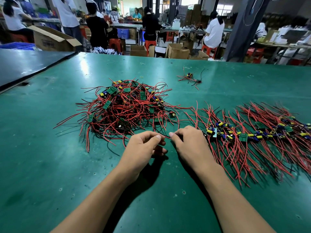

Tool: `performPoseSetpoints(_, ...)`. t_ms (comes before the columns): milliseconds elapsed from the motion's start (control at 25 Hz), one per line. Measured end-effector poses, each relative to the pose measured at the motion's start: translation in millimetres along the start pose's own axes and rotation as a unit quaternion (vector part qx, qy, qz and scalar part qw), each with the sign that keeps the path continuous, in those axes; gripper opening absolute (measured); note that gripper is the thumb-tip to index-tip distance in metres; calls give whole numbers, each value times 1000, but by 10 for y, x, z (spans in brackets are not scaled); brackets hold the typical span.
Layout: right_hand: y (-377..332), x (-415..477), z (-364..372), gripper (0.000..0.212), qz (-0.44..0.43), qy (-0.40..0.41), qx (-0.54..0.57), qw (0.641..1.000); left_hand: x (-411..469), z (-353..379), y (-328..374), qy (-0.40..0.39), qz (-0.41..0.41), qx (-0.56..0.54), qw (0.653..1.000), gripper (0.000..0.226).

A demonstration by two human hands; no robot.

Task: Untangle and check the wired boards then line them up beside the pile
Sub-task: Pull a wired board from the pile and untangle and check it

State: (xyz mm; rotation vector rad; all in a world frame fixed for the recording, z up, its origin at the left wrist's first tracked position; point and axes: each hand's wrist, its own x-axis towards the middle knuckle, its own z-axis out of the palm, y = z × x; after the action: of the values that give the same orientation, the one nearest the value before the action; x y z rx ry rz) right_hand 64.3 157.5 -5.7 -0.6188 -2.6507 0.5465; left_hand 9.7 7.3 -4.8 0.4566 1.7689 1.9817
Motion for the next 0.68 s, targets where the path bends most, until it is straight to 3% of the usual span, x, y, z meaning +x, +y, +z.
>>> performPoseSetpoints(360,36,-18,-81,22,93,82,-17,992,-14,25,24,-2,-2,0,1000,18)
performPoseSetpoints(560,66,-17,-46,20,96,70,-76,990,-23,19,31,-6,-1,8,1000,17)
performPoseSetpoints(640,55,-13,-57,16,83,93,-11,992,-21,15,36,-3,-5,3,1000,16)
performPoseSetpoints(680,39,-4,-69,13,76,113,77,988,-20,14,43,0,-10,-8,1000,16)
